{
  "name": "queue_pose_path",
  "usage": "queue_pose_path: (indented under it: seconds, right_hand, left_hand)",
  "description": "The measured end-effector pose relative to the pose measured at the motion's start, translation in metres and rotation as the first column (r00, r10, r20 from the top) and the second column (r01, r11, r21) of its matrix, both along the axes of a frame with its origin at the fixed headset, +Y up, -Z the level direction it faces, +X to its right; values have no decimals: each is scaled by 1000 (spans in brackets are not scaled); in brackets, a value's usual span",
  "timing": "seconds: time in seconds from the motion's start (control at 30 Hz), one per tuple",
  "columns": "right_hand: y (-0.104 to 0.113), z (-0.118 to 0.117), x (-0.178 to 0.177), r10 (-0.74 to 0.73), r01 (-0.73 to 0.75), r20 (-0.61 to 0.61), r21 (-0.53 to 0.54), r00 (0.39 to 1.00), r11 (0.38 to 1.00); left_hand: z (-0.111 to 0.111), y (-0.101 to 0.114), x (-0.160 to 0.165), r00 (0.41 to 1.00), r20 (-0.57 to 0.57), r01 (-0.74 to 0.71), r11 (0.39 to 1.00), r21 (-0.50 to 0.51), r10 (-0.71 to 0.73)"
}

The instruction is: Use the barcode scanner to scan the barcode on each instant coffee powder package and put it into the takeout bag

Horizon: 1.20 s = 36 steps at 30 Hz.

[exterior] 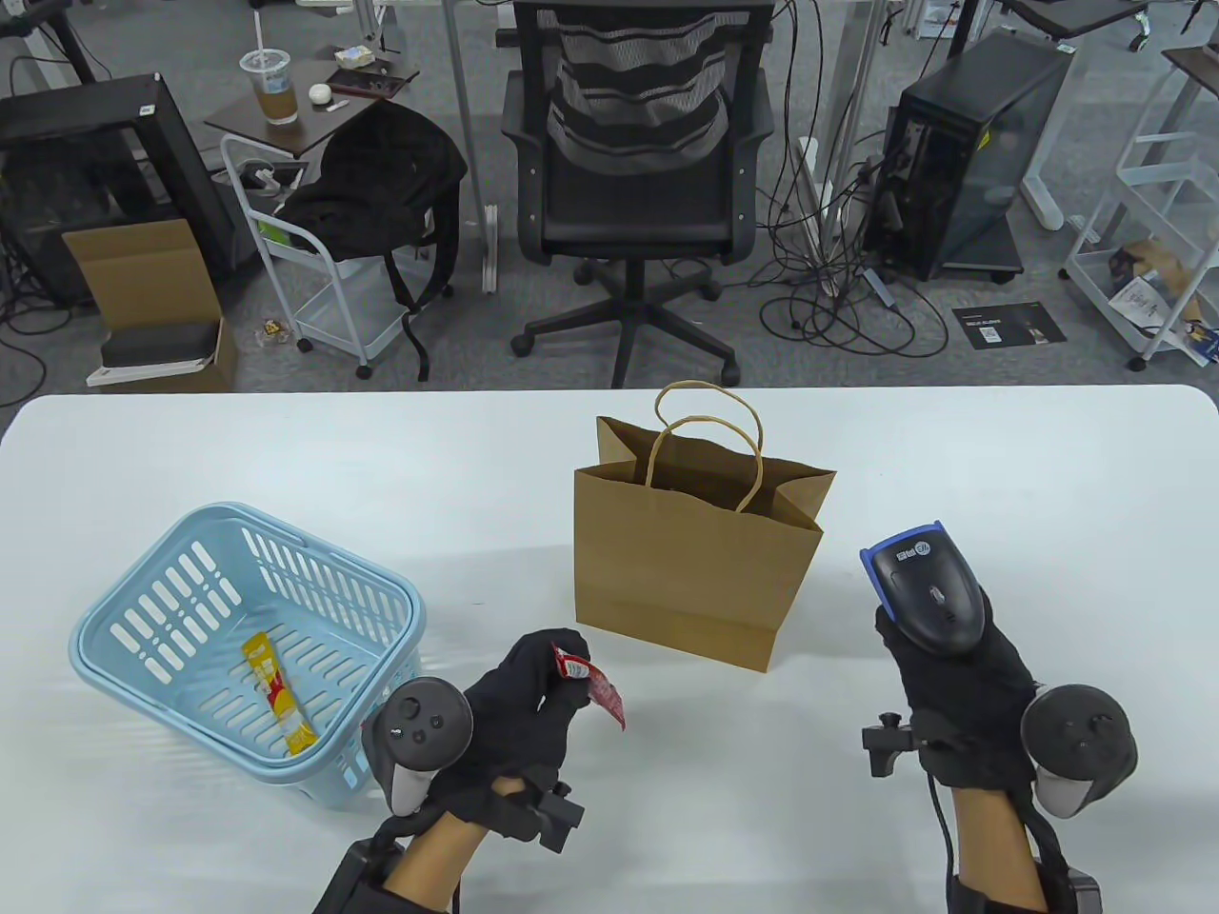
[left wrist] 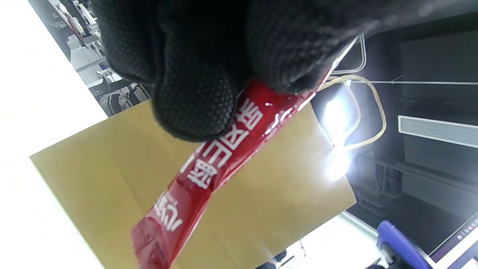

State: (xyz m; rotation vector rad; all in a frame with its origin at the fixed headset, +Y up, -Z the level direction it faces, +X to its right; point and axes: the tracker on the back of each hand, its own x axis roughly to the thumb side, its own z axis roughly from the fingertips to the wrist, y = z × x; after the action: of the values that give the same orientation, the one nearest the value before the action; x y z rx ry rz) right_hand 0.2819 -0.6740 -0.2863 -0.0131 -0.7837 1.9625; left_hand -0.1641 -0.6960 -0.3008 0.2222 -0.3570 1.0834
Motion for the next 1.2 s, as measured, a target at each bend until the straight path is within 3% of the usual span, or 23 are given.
queue_pose_path:
  seconds: [0.23, 0.57, 0.7, 0.93, 1.2]
  right_hand:
    - [-15, -9, 7, -28, 30, 26, -81, 999, 996]
    - [-20, -13, 10, -55, 58, 23, -107, 998, 993]
    - [-20, -13, 10, -68, 70, 21, -102, 997, 992]
    - [-22, -14, 11, -83, 85, 24, -115, 996, 990]
    - [-20, -13, 12, -100, 102, 22, -111, 995, 989]
  left_hand:
    - [-2, 27, -7, 994, -27, -102, 993, 59, 104]
    - [-24, 120, -7, 987, -34, -148, 962, 230, 160]
    - [-38, 144, -1, 986, -56, -135, 953, 270, 155]
    - [-65, 153, 15, 990, -75, -99, 962, 254, 122]
    - [-74, 149, 30, 996, -65, -47, 972, 230, 64]
